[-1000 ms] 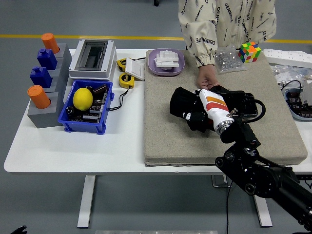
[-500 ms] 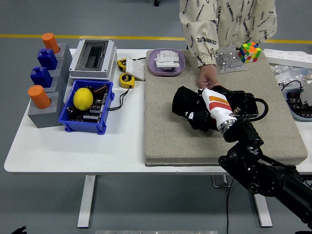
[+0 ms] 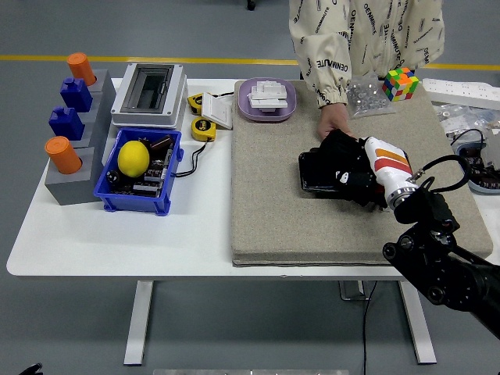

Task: Pick the rag up,wipe the panel,place it on the desk

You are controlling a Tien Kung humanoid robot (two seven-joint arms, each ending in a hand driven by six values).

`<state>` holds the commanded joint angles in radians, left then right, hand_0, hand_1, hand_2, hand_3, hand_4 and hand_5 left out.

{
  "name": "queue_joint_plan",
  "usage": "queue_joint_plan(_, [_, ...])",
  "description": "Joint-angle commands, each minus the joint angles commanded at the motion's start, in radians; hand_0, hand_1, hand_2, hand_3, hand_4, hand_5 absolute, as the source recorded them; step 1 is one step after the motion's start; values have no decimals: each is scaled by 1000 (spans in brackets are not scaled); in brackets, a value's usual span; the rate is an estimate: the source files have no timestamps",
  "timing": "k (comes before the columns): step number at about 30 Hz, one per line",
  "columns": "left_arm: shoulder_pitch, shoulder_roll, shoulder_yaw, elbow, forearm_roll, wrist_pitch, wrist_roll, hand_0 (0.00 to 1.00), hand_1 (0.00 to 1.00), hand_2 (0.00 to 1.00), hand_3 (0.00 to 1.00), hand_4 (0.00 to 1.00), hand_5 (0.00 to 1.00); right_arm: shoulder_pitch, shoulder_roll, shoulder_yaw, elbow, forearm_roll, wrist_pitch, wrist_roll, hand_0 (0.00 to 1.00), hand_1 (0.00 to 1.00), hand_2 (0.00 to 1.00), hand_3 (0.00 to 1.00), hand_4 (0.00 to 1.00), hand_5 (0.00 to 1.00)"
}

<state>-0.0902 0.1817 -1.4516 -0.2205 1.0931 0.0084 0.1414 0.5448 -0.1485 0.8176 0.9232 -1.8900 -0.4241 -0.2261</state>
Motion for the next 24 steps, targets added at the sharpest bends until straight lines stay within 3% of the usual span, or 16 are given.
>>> queue_joint_plan(24, [12, -1, -5, -1, 3, -1, -2, 612, 640, 654, 561, 626, 440, -66, -157, 118, -37, -33, 22, -8, 313, 440, 491, 514, 877, 249])
